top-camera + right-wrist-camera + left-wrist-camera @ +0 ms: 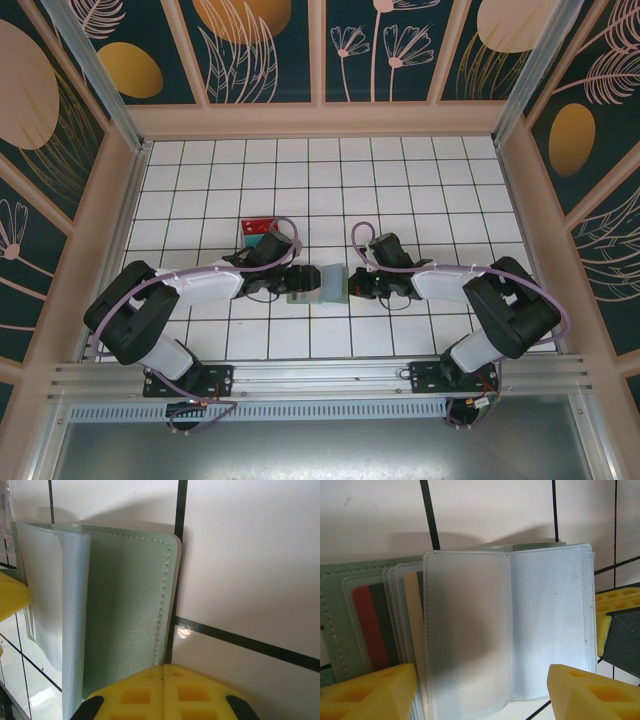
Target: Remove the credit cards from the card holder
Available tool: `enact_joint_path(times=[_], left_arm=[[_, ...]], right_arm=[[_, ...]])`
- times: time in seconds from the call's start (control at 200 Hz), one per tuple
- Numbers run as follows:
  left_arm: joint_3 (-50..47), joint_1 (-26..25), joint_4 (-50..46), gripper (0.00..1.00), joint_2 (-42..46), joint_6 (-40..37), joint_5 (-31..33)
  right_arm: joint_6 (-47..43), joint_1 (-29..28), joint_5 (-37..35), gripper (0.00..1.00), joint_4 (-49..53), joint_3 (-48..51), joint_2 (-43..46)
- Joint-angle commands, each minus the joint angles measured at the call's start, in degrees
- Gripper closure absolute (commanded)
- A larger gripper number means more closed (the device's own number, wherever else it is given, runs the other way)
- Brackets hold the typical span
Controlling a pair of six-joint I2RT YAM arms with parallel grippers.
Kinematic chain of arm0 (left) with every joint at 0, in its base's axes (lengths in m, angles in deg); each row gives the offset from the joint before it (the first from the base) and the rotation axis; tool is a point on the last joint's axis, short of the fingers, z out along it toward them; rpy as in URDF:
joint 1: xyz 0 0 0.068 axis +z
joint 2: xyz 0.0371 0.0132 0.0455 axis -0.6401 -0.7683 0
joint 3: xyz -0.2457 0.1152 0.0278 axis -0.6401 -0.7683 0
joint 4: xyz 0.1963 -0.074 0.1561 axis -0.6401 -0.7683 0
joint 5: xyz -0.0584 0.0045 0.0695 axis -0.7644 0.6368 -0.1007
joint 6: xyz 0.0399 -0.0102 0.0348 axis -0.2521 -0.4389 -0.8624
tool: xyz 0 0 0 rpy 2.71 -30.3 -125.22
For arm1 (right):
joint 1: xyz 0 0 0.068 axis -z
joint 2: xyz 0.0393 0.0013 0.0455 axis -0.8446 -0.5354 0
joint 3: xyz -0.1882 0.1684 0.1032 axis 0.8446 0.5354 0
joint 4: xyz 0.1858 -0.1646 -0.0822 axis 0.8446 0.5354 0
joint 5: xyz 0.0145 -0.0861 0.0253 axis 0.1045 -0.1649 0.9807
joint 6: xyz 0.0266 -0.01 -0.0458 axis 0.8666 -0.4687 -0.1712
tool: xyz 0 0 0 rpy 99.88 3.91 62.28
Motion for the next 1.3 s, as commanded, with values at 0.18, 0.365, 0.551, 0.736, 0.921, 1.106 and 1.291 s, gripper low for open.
enact_joint_path(times=[0.18,0.365,0.551,0.736,0.921,1.106,1.291], left_arm=[[-1.1,-0.8,2.8,0.26,1.3,0.5,-3.8],[-1.0,-0.8,3.2,0.19,1.3,0.3,-5.1],[-1.1,-0.8,2.5,0.1,2.2,0.0,-4.2],[0.5,-0.7,3.2,0.12,2.8,0.1,-5.5],[1.4,-0.8,2.5,0.12,2.1,0.0,-4.7],[1.7,-0.6,-1.2,0.17,3.6,-0.5,1.1],[1.1,0.9,-6.9,0.43,6.2,-0.8,9.5]], right_arm=[[-0.3,-0.5,-1.2,1.0,0.4,0.0,-2.8],[0.0,-0.5,-1.3,1.0,0.3,0.3,-2.6],[0.2,-0.5,-1.3,1.0,0.1,0.6,-2.4],[0.3,-0.5,-1.4,1.0,0.0,0.6,-2.5],[0.3,-0.4,-2.1,1.0,0.4,0.8,-1.8],[0.2,-0.5,-4.5,1.0,2.7,-0.2,1.4],[1.0,-0.5,-4.6,0.95,4.6,-4.2,4.1]])
